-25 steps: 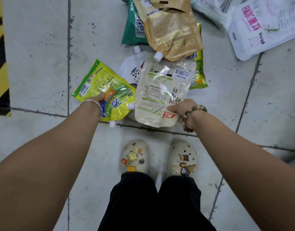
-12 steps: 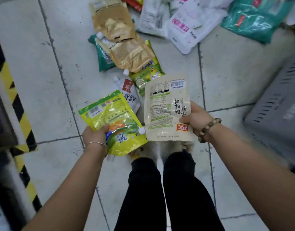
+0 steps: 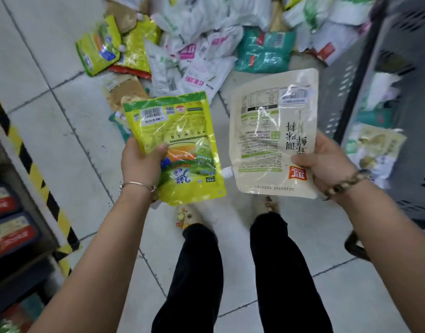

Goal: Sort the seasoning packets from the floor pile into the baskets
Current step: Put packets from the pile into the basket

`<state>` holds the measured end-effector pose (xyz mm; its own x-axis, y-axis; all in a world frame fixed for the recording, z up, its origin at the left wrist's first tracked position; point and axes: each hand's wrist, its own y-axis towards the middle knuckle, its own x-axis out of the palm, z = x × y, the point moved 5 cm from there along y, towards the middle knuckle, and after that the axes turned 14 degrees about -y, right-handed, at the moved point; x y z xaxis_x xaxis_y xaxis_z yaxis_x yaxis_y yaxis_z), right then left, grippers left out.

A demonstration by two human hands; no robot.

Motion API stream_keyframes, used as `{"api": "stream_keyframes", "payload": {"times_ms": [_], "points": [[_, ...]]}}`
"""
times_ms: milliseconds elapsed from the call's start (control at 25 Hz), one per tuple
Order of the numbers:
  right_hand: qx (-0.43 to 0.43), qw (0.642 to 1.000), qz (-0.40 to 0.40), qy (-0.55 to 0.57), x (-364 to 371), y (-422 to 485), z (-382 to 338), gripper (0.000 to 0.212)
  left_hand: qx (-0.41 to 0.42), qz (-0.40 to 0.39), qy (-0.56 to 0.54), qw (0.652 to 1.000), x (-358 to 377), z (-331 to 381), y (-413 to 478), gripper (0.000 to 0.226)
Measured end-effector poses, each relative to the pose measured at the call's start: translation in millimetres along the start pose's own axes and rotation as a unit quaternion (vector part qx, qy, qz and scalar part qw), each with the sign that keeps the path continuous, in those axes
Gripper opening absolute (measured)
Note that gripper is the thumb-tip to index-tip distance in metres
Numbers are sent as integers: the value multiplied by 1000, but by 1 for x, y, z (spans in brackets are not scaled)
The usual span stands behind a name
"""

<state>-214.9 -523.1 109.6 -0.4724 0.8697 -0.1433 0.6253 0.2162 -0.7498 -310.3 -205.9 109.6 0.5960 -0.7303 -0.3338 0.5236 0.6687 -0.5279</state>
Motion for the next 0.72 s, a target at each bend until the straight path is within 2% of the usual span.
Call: {"api": "stream_keyframes", "payload": {"times_ms": [160, 280, 360, 440, 560, 720], "points": [[-40, 996, 74, 7, -99, -45, -2, 66, 73, -80, -15, 994, 88, 57, -56, 43], [-47, 988, 147, 27, -171, -72, 15, 65, 158, -163, 18, 974, 166, 85, -103, 78], [-32, 978, 199, 56, -220, -84, 31, 65, 227, -209, 54, 950, 217, 99, -134, 76], [-13, 968, 244, 49, -263, -88, 44, 66, 270, -217, 109, 932, 259, 109, -157, 63], [21, 948, 311, -72, -319, -69, 54, 65, 305, -237, 225, 894, 331, 117, -178, 58], [12, 941, 314, -125, -351, 3, 70, 66, 331, -249, 409, 813, 431, 108, -168, 67]]}}
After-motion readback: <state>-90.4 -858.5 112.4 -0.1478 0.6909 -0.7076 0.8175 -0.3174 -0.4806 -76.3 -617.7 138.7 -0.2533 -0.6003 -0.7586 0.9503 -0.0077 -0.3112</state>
